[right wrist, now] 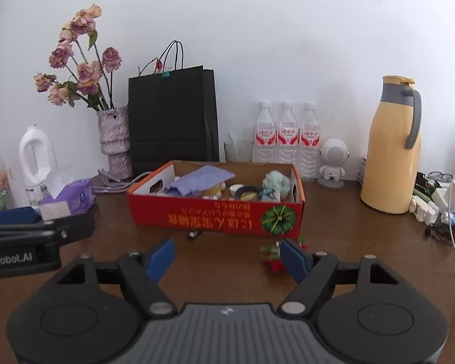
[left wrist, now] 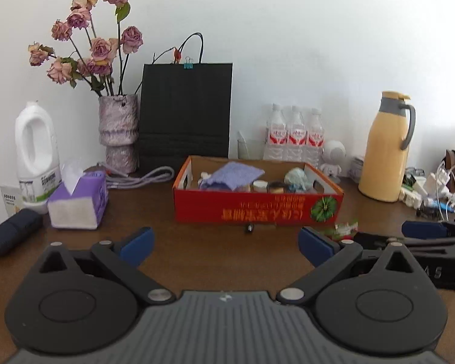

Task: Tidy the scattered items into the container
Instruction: 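Withdraw both tools from the box back toward the desk, then grasp the small black item with the left gripper while the right grasps the red flower ornament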

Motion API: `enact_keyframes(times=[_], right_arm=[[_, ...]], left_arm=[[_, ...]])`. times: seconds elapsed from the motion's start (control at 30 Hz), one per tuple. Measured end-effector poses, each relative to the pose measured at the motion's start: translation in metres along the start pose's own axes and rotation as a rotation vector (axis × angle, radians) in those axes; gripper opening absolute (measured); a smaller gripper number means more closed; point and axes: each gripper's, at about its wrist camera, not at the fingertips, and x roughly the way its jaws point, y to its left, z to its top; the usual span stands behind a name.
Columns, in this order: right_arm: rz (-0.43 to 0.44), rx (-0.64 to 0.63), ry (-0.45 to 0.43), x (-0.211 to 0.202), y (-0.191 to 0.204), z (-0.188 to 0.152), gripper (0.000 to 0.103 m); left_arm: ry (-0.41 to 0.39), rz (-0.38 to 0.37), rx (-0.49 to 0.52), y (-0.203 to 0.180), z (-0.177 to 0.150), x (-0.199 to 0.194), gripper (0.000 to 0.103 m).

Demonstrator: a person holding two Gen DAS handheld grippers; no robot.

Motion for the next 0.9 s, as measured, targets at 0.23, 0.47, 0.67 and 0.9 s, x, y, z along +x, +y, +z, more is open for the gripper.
enact_keyframes(times=[0.23, 0.47, 0.67, 0.9], right_arm=[[-0.069, 0.05, 0.049, -0.043, 0.001, -0.052, 0.077], [-0.08, 0.093, 0.069, -0.08, -0.002, -0.085, 0.077], [-0.086, 0.116, 0.123, -0.066, -0.011, -0.093, 0.077], [-0.114, 0.104, 0.147, -0.001, -0.041, -0.048, 0.077]], left_arm=[[0.056, 0.011, 0.022, -0.001, -0.049, -0.041, 0.103], [0.048, -0.008, 0.028, -0.001, -0.053, -0.062, 0.103], [0.096, -0.034, 0.047, -0.005, -0.054, -0.042, 0.103], [0.19, -0.074, 0.051, 0.001, -0.017, 0.038, 0.095]])
